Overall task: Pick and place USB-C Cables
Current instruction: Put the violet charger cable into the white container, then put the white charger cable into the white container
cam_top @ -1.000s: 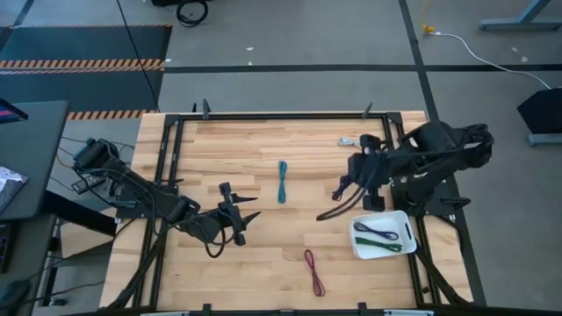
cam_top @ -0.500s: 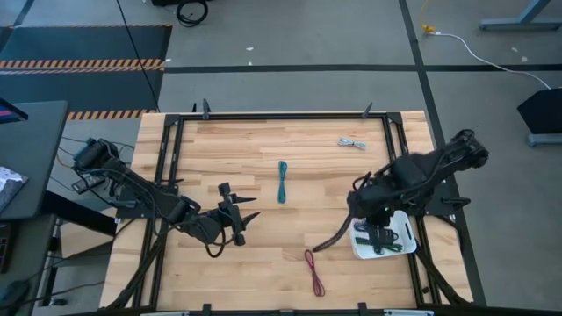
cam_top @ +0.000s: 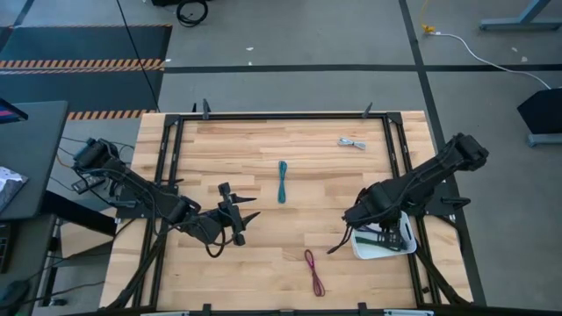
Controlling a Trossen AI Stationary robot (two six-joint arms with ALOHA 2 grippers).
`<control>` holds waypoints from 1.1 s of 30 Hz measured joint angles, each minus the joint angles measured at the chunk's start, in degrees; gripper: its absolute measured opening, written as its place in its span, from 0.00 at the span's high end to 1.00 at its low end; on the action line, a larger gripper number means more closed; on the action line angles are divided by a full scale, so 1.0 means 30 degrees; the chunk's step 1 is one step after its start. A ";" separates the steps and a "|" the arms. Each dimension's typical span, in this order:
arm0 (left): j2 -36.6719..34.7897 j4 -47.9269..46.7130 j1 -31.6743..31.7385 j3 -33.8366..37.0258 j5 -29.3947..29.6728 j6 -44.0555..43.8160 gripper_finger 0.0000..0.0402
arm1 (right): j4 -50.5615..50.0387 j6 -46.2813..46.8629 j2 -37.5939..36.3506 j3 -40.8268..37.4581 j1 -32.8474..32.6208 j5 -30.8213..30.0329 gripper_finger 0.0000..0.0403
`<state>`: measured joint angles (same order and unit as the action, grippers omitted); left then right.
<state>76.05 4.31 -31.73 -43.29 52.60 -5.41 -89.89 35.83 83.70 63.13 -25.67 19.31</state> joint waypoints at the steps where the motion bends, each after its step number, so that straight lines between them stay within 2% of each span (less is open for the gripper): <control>1: 0.0000 -0.0004 0.0000 0.0000 0.0000 0.0000 0.50 | -0.0021 0.0000 -0.0006 -0.0265 0.0000 -0.0020 0.92; 7: 0.0000 -0.0004 0.0000 0.0000 0.0000 -0.0003 0.50 | 0.0284 0.0534 -0.0007 -0.0719 -0.0007 -0.0948 0.91; 11: 0.0000 -0.0004 0.0000 0.0000 0.0000 -0.0029 0.50 | 0.2716 0.0996 -0.0007 -0.0726 -0.0007 -0.1156 0.88; 14: 0.0000 -0.0060 0.0000 0.0000 0.0000 -0.0131 0.50 | 0.5637 0.1000 -0.0007 -0.0726 0.0107 -0.1542 0.83; 18: 0.0000 -0.0176 0.0000 0.0000 0.0000 -0.0434 0.50 | 0.7681 0.1002 -0.0007 -0.0726 0.0365 -0.2335 0.72; 23: 0.0000 -0.0423 0.0000 0.0007 0.0000 -0.0495 0.50 | 0.7606 0.0894 -0.0007 -0.0726 0.0812 -0.2708 0.60; 27: 0.0000 -0.0427 0.0000 0.0007 0.0000 -0.0495 0.50 | 0.7694 0.0852 -0.0007 -0.0726 0.1394 -0.3087 0.57; 30: 0.0000 -0.0419 0.0000 0.0007 0.0000 -0.0502 0.50 | 0.8034 0.0918 0.0000 -0.0726 0.1894 -0.4598 0.57; 33: 0.0000 -0.0419 0.0020 0.0007 0.0000 -0.0503 0.50 | 0.7720 0.0430 0.0000 -0.0719 0.2637 -0.7197 0.58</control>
<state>76.05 3.05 -31.67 -43.27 52.60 -6.92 -66.73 37.12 83.70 60.97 -17.76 -2.28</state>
